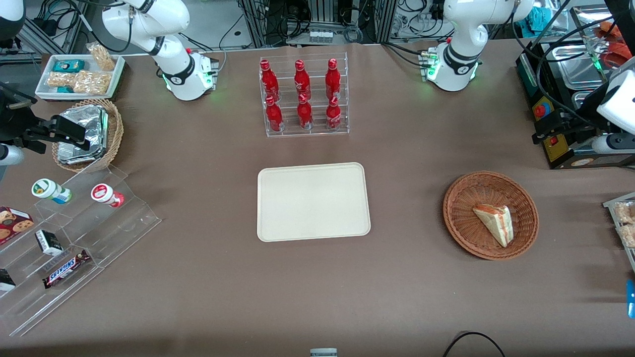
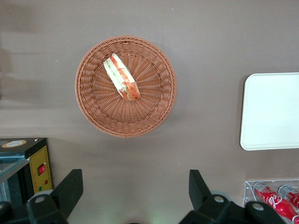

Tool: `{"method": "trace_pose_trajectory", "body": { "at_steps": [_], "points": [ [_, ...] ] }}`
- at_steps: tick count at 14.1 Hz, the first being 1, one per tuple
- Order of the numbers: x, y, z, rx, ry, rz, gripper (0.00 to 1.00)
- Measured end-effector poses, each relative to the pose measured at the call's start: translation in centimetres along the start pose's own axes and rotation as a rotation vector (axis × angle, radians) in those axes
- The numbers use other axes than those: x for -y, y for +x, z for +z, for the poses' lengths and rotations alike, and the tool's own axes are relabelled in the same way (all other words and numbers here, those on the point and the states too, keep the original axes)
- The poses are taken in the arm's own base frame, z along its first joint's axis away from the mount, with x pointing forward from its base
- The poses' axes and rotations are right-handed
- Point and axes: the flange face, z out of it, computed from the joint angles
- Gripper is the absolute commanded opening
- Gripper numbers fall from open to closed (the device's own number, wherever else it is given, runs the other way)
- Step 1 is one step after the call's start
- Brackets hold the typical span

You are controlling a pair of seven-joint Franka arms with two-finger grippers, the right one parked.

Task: Place sandwich from basket to tray
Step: 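Move the left gripper down over the sandwich in the wicker basket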

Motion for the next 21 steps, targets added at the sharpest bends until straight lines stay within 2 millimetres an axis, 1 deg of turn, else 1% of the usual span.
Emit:
{"method": "trace_pose_trajectory", "body": {
  "at_steps": [5,11,13,14,16,17,18,19,21],
  "points": [
    [-0.8,0.0,-0.3,-0.008,0.001,0.018,1.00],
    [-0.8,0.0,-0.2,-0.004,0.001,0.018,1.00],
    [-0.8,0.0,0.4,0.008,0.003,0.018,1.00],
    [-0.7,0.1,1.0,0.021,0.009,0.016,1.00],
    [-0.2,0.3,3.4,0.058,0.026,0.010,1.00],
    [0.2,0.6,5.2,0.071,0.029,0.005,1.00],
    [0.6,1.0,7.4,0.078,0.030,-0.001,1.00],
    [1.1,1.5,10.1,0.077,0.030,-0.010,1.00],
    [2.1,2.5,16.0,0.059,0.030,-0.026,1.00]
  ]
}}
